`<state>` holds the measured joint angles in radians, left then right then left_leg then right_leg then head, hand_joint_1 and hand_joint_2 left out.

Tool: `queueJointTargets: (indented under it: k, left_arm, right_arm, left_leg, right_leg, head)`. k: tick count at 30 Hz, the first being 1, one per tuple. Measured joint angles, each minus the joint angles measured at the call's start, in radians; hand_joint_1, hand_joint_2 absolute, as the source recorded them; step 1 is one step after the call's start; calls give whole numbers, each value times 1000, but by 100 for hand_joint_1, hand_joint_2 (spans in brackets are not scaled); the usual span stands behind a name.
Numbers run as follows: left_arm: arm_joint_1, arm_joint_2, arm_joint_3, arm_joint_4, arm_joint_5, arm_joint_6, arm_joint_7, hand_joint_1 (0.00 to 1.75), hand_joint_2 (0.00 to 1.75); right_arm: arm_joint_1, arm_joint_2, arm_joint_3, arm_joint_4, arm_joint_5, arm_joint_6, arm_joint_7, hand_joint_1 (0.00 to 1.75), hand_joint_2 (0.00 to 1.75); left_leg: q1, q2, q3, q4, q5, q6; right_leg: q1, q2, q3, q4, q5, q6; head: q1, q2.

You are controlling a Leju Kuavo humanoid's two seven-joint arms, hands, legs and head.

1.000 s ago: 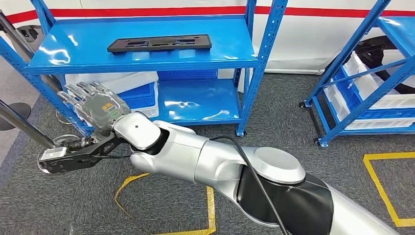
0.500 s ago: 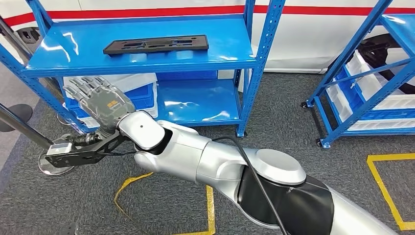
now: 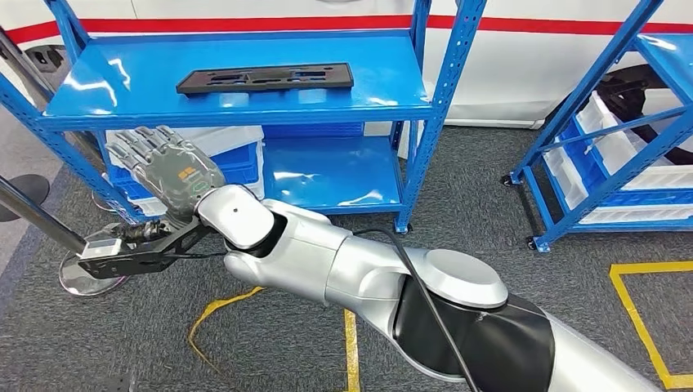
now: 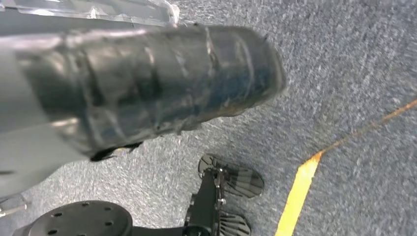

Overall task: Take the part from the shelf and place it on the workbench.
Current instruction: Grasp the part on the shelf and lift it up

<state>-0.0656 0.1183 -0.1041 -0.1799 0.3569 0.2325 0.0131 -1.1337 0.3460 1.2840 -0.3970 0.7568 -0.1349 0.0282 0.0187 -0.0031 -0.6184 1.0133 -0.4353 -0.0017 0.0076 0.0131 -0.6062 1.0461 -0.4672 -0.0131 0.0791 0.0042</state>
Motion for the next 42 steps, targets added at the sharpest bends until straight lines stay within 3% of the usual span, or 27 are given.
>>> queueJointTargets:
  k: [2, 4, 5, 6, 7, 9, 10, 12, 14, 16, 19, 20, 21, 22, 24, 26, 29, 31, 34, 35, 36, 37, 38, 40, 42]
  left_arm:
    - [0, 0, 0, 0, -1, 2, -4, 0, 0]
    - [-1, 0, -1, 0, -4, 2, -5, 0, 0]
    - [-1, 0, -2, 0, -4, 2, -5, 0, 0]
    - [-1, 1, -3, 0, -5, 2, -5, 0, 0]
    - [-1, 1, -5, 0, -5, 2, -5, 0, 0]
    - [0, 1, -9, 0, -5, 1, -6, 0, 0]
    - [-1, 1, -10, 0, -4, -1, -7, 0, 0]
    - [0, 1, -13, 0, -2, -3, -8, 0, 0]
    - [1, 1, -16, 0, 1, -4, -7, 0, 0]
    - [1, 0, -17, 1, 3, -3, -5, 0, 0]
    - [1, 1, -18, 1, 5, 0, -4, 0, 0]
    - [1, 2, -18, 1, 7, 1, -2, 0, 0]
    - [2, 2, -18, 1, 9, 2, 1, 0, 0]
    - [2, 2, -19, 1, 11, 3, 4, 0, 0]
    - [2, 2, -19, 1, 15, 7, 8, 0, 0]
    - [1, 3, -20, 1, 20, 11, 13, 0, 0]
    - [1, 2, -20, 1, 23, 14, 15, 0, 0]
    - [2, 2, -20, 1, 22, 16, 14, 0, 0]
    - [0, 2, -20, 1, 25, 15, 13, 0, 0]
    - [0, 2, -20, 1, 27, 14, 13, 0, 0]
    - [0, 2, -20, 1, 29, 13, 13, 0, 0]
    - [0, 2, -20, 1, 31, 12, 13, 0, 0]
    - [1, 1, -20, 1, 31, 11, 13, 0, 0]
    - [0, 1, -20, 1, 31, 11, 12, 0, 0]
    - [0, 1, -21, 1, 30, 11, 11, 0, 0]
  right_arm:
    - [0, 0, -9, 2, 6, -3, -5, 0, 0]
    - [2, -1, -15, 6, 17, -4, -13, 0, 0]
    - [3, -2, -16, 8, 23, -4, -16, 0, 0]
    - [4, -2, -18, 10, 27, -3, -18, 0, 0]
    - [5, -3, -20, 12, 29, -1, -19, 0, 0]
    - [4, -4, -28, 15, 31, 10, -21, 0, 0]
    - [3, -5, -33, 16, 31, 19, -23, 0, 0]
    - [1, -10, -41, 20, 35, 35, -26, 0, 0]
    - [0, -16, -46, 25, 44, 54, -15, 0, 0]
    - [-3, -22, -52, 30, 50, 71, 2, 0, 0]
    - [-7, -29, -61, 36, 52, 98, 14, 0, 0]
    - [-7, -32, -62, 38, 51, 114, 19, 0, 0]
    - [-7, -35, -63, 40, 51, 133, 25, 0, 0]
    - [-9, -40, -64, 43, 51, 149, 29, 0, 0]
    - [-19, -50, -68, 48, 51, 168, 35, 0, 0]
    - [-33, -60, -71, 51, 53, 177, 35, 0, 0]
    - [-41, -77, -71, 54, 56, 183, 34, 0, 0]
    - [-43, -87, -72, 55, 60, 184, 34, 0, 0]
    - [-46, -97, -78, 55, 66, 185, 34, 0, 0]
    - [-45, -101, -79, 56, 66, 185, 34, 0, 0]
    - [-44, -103, -80, 56, 66, 185, 34, 0, 0]
    - [-44, -106, -80, 57, 66, 186, 34, 0, 0]
    - [-44, -108, -81, 57, 66, 186, 34, 0, 0]
    - [-46, -110, -85, 57, 66, 185, 33, 0, 0]
    - [-48, -111, -87, 57, 67, 186, 33, 0, 0]
  left_leg:
    - [4, 1, 7, -6, -1, 10]
    - [2, 1, 9, -6, -4, 17]
    - [2, 1, 10, -5, -6, 18]
    - [1, 1, 12, -4, -9, 19]
    - [1, -1, 14, -2, -12, 18]
    - [1, -3, 21, 2, -21, 15]
    - [-1, -5, 22, 5, -25, 12]
    - [-2, -6, 20, 7, -27, 4]
    - [-1, -5, 18, 5, -29, -5]
    - [1, -3, 6, 32, -51, -14]
    - [1, -2, -77, 205, -127, -24]
    - [2, -2, -106, 257, -139, -27]
    - [2, -1, -122, 278, -132, -28]
    - [2, -1, -119, 261, -107, -28]
    - [2, 0, -70, 140, -32, -25]
    - [-3, 0, -22, 38, 3, -17]
    - [-5, -2, -7, 10, -5, -4]
    - [-1, -2, -1, 3, -4, 5]
    - [1, 0, 8, -1, -8, 20]
    - [0, 0, 9, 0, -10, 22]
    - [0, 0, 11, 1, -13, 23]
    - [0, -1, 13, 3, -16, 23]
    - [0, -2, 16, 6, -21, 22]
    - [-1, -4, 22, 12, -31, 16]
    - [-3, -6, 22, 16, -37, 8]
  right_leg:
    - [-1, -2, -37, 81, -45, 9]
    - [-4, -3, -106, 214, -97, 14]
    - [-6, -3, -134, 260, -106, 15]
    - [-7, -3, -146, 271, -95, 14]
    - [-8, -4, -138, 241, -65, 13]
    - [-7, -3, -83, 114, 10, 5]
    - [-5, -3, -56, 56, 31, 0]
    - [-1, 0, -32, 6, 35, -6]
    - [-2, 2, -28, -5, 34, -12]
    - [-7, 2, -20, -17, 37, -20]
    - [-9, 1, -12, -22, 36, -29]
    - [-8, 1, -11, -21, 34, -31]
    - [-8, 2, -10, -19, 31, -31]
    - [-8, 2, -7, -17, 28, -31]
    - [-8, 4, -1, -12, 19, -27]
    - [-4, 6, 1, -8, 13, -20]
    - [0, 6, -1, -8, 12, -9]
    - [1, 2, -9, 14, -6, 1]
    - [-4, -2, -91, 179, -82, 12]
    - [-6, -2, -124, 238, -99, 13]
    - [-7, -3, -145, 268, -98, 14]
    - [-9, -3, -147, 259, -77, 13]
    - [-9, -3, -132, 215, -41, 11]
    - [-8, -3, -76, 86, 25, 5]
    - [-5, -1, -41, 15, 38, -1]
  head:
    - [2, 0]
    - [3, 0]
    - [2, 0]
    - [3, 0]
    - [3, 0]
    - [2, 0]
    - [2, 0]
    - [1, 0]
    - [2, 0]
    - [0, 0]
    - [-2, 0]
    - [-1, 0]
    - [-2, 0]
    - [-1, 0]
    - [-1, 0]
    - [-2, 0]
    - [-2, 0]
    - [-1, 0]
    - [0, 0]
    - [0, 0]
    - [0, 0]
    - [1, 0]
    - [1, 0]
    - [0, 0]
    - [-1, 0]
